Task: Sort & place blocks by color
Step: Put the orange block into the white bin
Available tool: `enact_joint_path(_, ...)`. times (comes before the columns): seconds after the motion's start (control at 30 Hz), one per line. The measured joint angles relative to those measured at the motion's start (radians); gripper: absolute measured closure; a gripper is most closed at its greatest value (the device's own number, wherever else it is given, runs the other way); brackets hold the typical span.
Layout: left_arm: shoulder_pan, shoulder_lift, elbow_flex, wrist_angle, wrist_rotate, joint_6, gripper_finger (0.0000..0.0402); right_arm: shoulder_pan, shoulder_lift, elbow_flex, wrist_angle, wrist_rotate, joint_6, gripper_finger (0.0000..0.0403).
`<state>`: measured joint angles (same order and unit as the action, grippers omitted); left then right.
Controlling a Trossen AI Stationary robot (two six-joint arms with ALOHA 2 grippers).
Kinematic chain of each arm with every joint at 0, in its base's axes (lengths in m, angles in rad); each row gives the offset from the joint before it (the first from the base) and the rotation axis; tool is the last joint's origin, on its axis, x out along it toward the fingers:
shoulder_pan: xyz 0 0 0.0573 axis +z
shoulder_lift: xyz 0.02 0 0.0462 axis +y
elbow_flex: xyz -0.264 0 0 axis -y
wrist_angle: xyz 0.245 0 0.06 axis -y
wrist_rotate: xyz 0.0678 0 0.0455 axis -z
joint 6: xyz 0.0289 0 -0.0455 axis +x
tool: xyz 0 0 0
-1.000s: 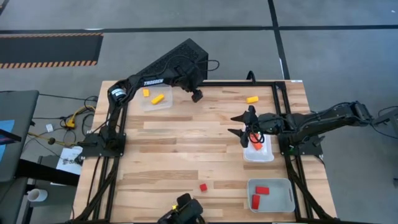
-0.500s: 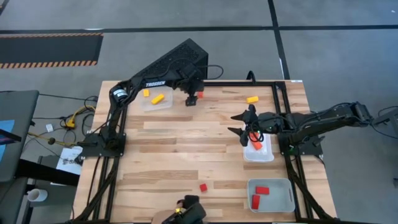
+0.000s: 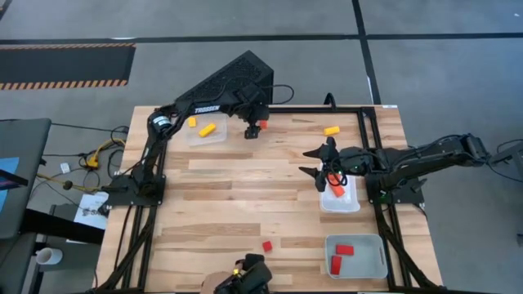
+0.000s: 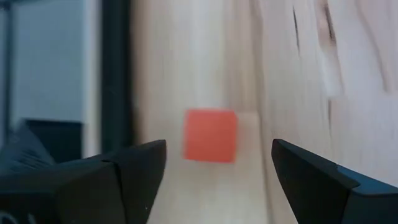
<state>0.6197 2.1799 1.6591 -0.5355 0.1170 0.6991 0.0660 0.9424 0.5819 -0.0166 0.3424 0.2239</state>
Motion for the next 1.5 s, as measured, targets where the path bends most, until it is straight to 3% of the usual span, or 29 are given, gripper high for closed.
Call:
enact_joint_path(0.23, -0.004, 0.116, 0.158, -0.142, -0.003, -0.016, 0.0127, -0.003, 0.000, 0.000, -0.007, 0.000, -0.005, 0.0121)
enact_joint_path(0.37, -0.002, 0.112, 0.172, -0.151, -0.002, 0.004, 0.0145, -0.003, 0.000, 0.000, -0.012, 0.000, -0.005, 0.0121)
enact_joint_path(0.7, -0.003, 0.114, 0.173, -0.212, 0.031, 0.010, 0.0309, -0.002, 0.000, 0.000, -0.035, -0.001, 0.011, 0.0121)
enact_joint_path(1.03, -0.026, 0.098, 0.282, -0.518, 0.086, -0.103, 0.0307, 0.027, 0.000, 0.000, -0.036, -0.002, 0.011, 0.0121)
enact_joint_path(1.5, -0.262, -0.030, 0.282, -0.416, 0.088, -0.125, 0.0307, 0.090, 0.000, 0.000, -0.158, 0.060, 0.080, 0.0121)
